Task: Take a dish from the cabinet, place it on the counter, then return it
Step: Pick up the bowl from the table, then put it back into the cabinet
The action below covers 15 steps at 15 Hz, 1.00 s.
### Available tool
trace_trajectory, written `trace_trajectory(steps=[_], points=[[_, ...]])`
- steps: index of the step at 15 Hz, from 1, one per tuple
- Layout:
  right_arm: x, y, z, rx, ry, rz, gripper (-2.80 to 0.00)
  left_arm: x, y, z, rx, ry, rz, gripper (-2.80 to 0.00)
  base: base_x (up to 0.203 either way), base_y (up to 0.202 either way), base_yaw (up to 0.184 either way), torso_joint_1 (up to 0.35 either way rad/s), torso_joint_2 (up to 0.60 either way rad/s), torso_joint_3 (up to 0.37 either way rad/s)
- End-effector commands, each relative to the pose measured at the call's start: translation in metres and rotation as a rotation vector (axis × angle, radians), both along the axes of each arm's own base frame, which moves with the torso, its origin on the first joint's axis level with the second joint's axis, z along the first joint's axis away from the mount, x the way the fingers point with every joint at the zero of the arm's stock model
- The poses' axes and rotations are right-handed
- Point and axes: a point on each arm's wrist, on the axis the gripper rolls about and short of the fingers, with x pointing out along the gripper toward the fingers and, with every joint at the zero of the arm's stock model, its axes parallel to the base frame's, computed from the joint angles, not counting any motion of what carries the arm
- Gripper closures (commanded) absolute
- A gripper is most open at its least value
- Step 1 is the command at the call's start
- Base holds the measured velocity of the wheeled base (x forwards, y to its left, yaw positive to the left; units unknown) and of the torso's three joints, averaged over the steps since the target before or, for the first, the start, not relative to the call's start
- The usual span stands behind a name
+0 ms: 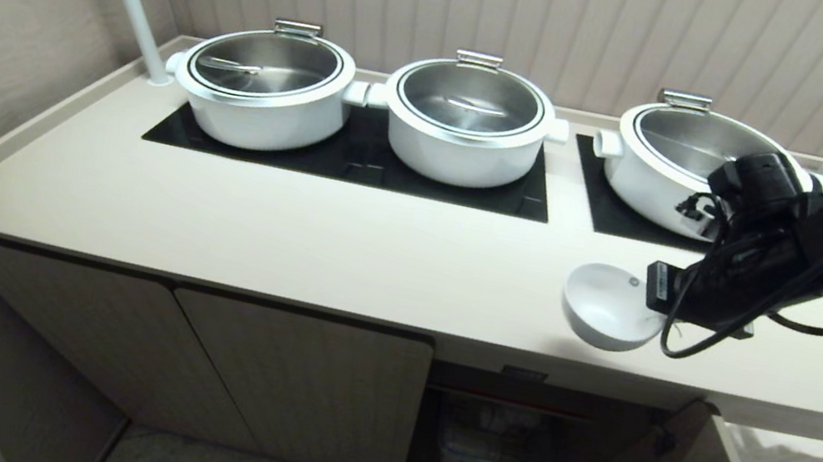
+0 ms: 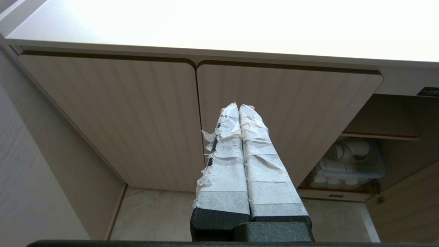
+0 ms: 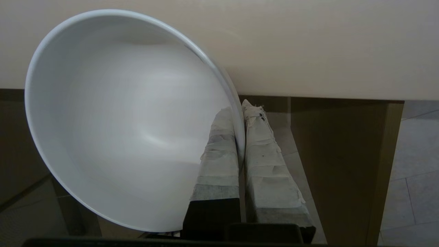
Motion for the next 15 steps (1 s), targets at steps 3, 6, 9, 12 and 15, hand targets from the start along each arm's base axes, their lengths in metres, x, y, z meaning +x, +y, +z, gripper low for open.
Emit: trace_trajectory(steps=[3,6,9,12,15], points=[[-0.034,-0.006,0.014,0.004,-0.013,0.0,0.0,0.0,0.0,0.0,-0.001,-0.001,0.001,0.0,0.0,0.0,0.0,0.0,0.0,0.0],[-0.047,-0.008,0.016,0.003,-0.012,0.002,0.0,0.0,0.0,0.0,-0.001,0.0,0.001,0.0,0.0,0.0,0.0,0.0,0.0,0.0],[-0.068,-0.012,0.018,0.001,-0.005,0.002,0.0,0.0,0.0,0.0,-0.001,0.0,0.001,0.0,0.0,0.0,0.0,0.0,0.0,0.0],[-0.085,-0.016,0.012,0.001,-0.001,0.002,0.0,0.0,0.0,0.0,-0.001,0.0,0.002,0.0,0.0,0.0,0.0,0.0,0.0,0.0],[-0.1,-0.018,0.011,0.011,-0.071,0.009,0.0,0.0,0.0,0.0,-0.001,0.0,0.001,0.0,0.0,0.0,0.0,0.0,0.0,0.0]])
